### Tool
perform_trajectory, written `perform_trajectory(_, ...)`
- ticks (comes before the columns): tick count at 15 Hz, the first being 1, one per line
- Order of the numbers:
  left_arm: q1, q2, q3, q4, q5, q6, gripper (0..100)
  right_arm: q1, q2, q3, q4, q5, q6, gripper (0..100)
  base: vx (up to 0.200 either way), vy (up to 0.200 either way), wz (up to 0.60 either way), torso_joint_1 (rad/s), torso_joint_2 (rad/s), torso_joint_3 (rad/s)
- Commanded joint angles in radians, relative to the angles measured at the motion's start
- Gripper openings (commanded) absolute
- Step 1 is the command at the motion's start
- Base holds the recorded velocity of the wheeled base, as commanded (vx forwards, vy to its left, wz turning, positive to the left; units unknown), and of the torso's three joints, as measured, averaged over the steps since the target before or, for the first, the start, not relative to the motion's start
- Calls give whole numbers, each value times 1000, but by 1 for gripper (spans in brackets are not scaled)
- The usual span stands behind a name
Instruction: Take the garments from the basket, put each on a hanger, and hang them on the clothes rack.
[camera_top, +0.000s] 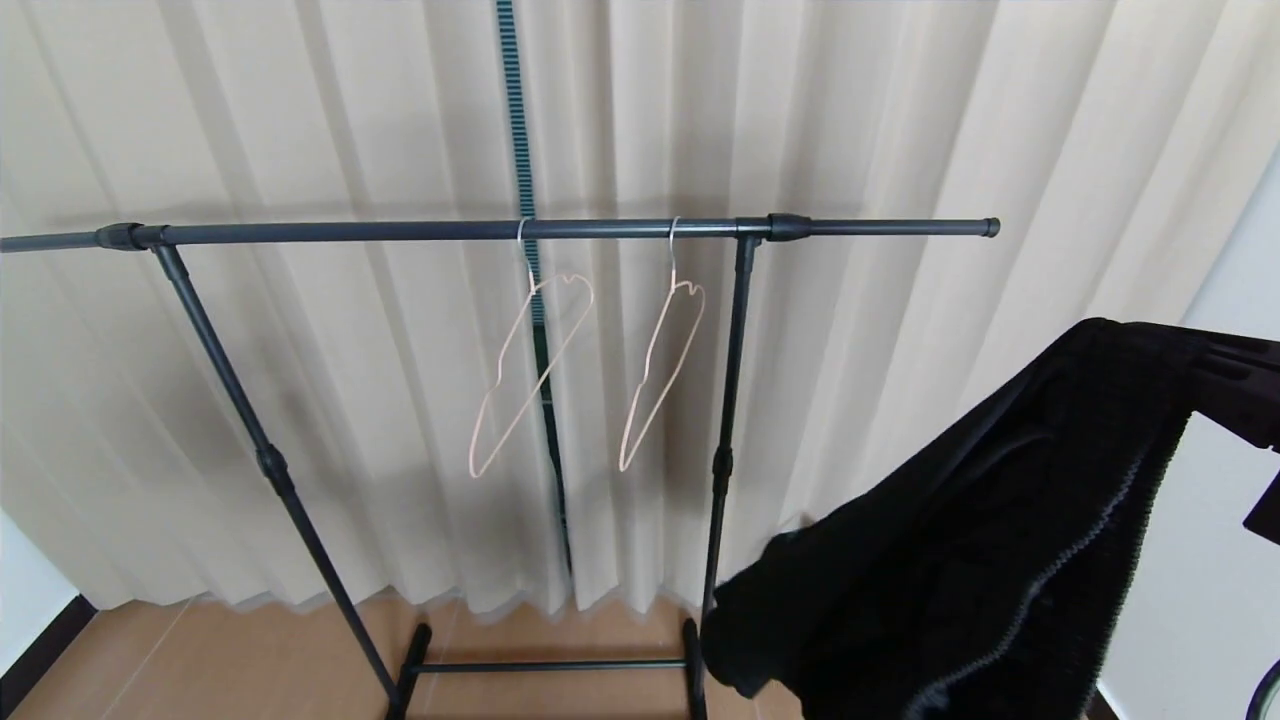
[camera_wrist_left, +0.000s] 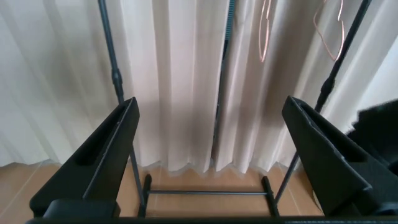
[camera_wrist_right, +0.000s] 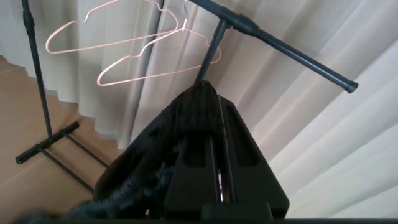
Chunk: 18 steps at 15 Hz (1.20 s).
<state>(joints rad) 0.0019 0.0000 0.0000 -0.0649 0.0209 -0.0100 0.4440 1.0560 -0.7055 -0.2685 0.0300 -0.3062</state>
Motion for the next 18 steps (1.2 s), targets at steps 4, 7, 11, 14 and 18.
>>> perform_trajectory(4, 1, 0, 0, 0, 1, -2, 100, 1, 2, 1, 0, 1, -1, 0, -50, 150, 0, 7, 5, 5)
perform_trajectory(7, 1, 0, 0, 0, 1, -2, 100, 1, 2, 1, 0, 1, -1, 0, -200, 0, 0, 1, 1, 1)
perform_trajectory(11, 1, 0, 0, 0, 1, -2, 100, 1, 6, 3, 0, 1, -1, 0, -200, 0, 0, 3, 4, 0)
perform_trajectory(14, 1, 0, 0, 0, 1, -2, 100, 1, 9, 5, 2, 1, -1, 0, 0, 0, 0, 0, 0, 0)
perform_trajectory(18, 1, 0, 0, 0, 1, 1, 100, 1, 30, 20, 0, -1, -2, 0, 0, 0, 0, 0, 0, 0)
